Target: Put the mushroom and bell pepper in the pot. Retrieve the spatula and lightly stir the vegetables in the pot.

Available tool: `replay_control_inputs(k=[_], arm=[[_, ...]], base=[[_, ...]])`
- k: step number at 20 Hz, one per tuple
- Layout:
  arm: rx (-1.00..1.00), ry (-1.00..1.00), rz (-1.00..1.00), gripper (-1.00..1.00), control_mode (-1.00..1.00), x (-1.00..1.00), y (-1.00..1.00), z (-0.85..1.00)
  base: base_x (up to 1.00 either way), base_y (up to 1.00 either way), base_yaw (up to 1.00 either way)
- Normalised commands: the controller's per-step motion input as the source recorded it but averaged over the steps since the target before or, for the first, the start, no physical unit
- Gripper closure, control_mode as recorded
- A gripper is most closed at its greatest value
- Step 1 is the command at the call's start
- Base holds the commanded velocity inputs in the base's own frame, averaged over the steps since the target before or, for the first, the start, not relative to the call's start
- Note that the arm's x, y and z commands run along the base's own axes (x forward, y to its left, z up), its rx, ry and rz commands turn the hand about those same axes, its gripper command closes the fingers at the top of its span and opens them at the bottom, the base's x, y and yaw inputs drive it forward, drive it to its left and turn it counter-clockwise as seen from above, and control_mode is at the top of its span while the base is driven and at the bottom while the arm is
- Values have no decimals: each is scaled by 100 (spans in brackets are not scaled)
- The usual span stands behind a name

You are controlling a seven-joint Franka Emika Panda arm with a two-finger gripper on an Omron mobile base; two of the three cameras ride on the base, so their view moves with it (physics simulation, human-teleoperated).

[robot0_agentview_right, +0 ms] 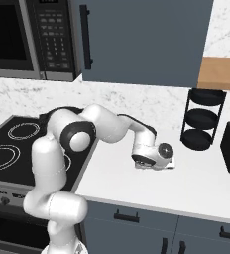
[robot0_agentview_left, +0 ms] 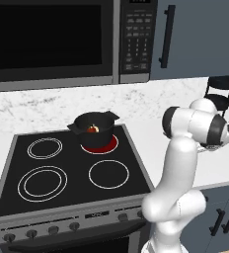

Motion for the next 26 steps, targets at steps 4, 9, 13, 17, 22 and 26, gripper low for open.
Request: replay_control_inputs(k=[4, 9, 13, 17, 22, 26], arm=[[-2, 0, 6, 100, -100, 0, 71, -48], [-3, 0, 5, 100, -100, 0, 65, -28], [-1, 0, 4, 100, -100, 17, 45, -4], [0, 0, 3, 100, -100, 46, 30, 0], [0, 0, 2, 100, -100, 56, 9, 0], [0, -2, 0, 100, -100, -15, 0, 21]], base=[[0, 0, 0], [0, 0, 0], [0, 0, 0], [0, 0, 0], [0, 0, 0], [0, 0, 0]])
